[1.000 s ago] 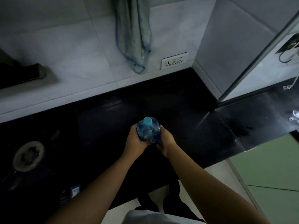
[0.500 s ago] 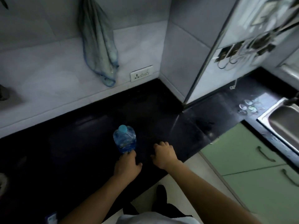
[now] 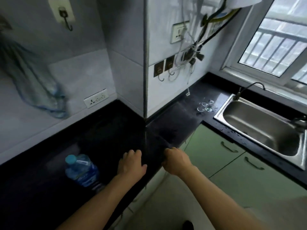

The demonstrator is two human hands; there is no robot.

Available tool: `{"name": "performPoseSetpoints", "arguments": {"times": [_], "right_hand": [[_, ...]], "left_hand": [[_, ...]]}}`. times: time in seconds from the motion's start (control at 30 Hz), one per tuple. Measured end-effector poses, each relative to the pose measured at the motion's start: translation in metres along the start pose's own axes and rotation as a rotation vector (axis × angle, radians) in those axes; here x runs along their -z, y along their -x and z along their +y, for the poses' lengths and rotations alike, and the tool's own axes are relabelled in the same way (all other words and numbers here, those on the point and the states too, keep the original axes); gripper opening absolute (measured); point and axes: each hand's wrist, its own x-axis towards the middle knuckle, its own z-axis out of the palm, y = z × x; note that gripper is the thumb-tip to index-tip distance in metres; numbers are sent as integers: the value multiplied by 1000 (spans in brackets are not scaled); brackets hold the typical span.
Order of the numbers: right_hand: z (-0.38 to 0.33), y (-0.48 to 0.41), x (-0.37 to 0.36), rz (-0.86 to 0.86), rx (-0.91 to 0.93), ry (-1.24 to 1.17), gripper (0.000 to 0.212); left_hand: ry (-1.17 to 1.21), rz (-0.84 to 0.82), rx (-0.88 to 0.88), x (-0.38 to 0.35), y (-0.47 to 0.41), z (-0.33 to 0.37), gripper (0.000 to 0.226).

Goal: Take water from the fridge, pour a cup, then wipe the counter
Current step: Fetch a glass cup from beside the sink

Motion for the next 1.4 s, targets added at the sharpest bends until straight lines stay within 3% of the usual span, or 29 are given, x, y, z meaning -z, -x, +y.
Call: {"name": "performPoseSetpoints", "arguments": {"times": [0.2, 0.37, 0.57, 0.97, 1.4], "right_hand": [[128, 13, 41, -8, -86, -35, 43], [225, 21, 73, 40, -131, -45, 34], [296, 18, 95, 128, -167, -112, 25], [348, -51, 117, 110, -212, -122, 23], [370, -170, 128, 122, -339, -227, 13]], "left_hand": [[-62, -25, -53, -17, -35, 123, 47], [-39, 4, -82, -27, -64, 214, 49], [-12, 9, -87, -26, -94, 276, 50], [-29, 20, -157, -19, -202, 324, 48], [34, -79, -191, -32, -394, 337, 56]]}}
